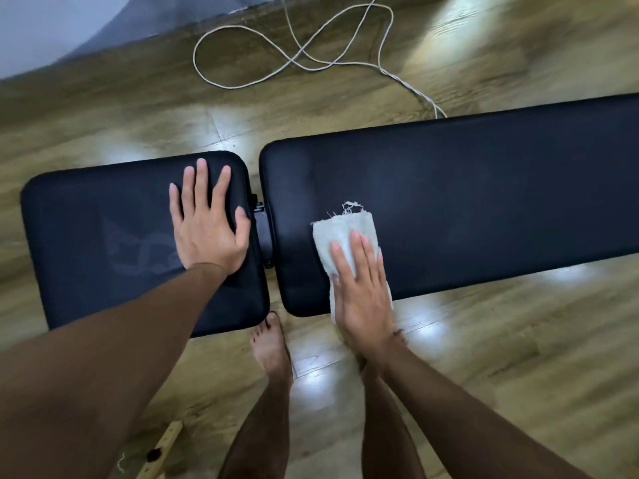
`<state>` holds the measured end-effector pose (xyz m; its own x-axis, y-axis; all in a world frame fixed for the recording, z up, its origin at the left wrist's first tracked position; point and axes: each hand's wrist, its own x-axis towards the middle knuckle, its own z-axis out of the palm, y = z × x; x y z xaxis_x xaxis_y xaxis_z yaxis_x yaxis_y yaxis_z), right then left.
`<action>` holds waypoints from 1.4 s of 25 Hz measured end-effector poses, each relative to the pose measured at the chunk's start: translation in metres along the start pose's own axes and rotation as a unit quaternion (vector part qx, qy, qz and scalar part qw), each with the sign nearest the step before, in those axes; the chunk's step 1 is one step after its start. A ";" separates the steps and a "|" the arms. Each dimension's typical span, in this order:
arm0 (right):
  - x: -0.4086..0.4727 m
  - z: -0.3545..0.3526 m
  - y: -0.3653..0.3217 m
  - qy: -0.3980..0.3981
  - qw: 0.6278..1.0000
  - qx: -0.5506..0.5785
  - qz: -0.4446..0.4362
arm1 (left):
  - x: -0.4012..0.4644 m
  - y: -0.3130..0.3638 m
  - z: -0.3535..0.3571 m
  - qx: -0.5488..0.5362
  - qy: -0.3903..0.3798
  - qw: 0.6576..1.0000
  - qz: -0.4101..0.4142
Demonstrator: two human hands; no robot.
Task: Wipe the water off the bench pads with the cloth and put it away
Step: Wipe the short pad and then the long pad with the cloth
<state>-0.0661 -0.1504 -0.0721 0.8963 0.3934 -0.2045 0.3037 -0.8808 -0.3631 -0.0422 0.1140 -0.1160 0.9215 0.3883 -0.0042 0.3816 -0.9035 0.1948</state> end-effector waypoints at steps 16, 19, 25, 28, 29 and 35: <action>0.108 -0.042 0.061 -0.010 0.999 -0.031 -0.039 | 0.000 0.020 -0.016 0.062 -0.064 0.996 -0.011; 0.039 -0.027 0.071 0.010 0.998 -0.040 -0.039 | -0.008 0.042 -0.025 0.029 -0.051 0.997 -0.048; 0.034 -0.030 0.083 0.005 0.996 -0.043 -0.077 | -0.002 0.137 -0.007 -0.041 -0.036 0.998 0.031; 0.095 -0.044 0.083 0.022 0.998 -0.019 -0.048 | 0.006 0.171 0.013 -0.024 -0.055 0.998 0.023; 0.120 -0.050 0.086 0.027 0.999 -0.011 -0.032 | 0.005 0.176 0.019 -0.005 -0.055 0.998 0.021; 0.153 -0.059 0.096 0.034 0.999 -0.003 -0.002 | 0.005 0.171 0.029 0.019 -0.041 0.999 0.021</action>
<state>0.1194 -0.1898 -0.0848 0.9149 0.3779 -0.1419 0.3082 -0.8810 -0.3589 0.0295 -0.0434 -0.1108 0.9390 0.3352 -0.0764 0.3434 -0.9257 0.1585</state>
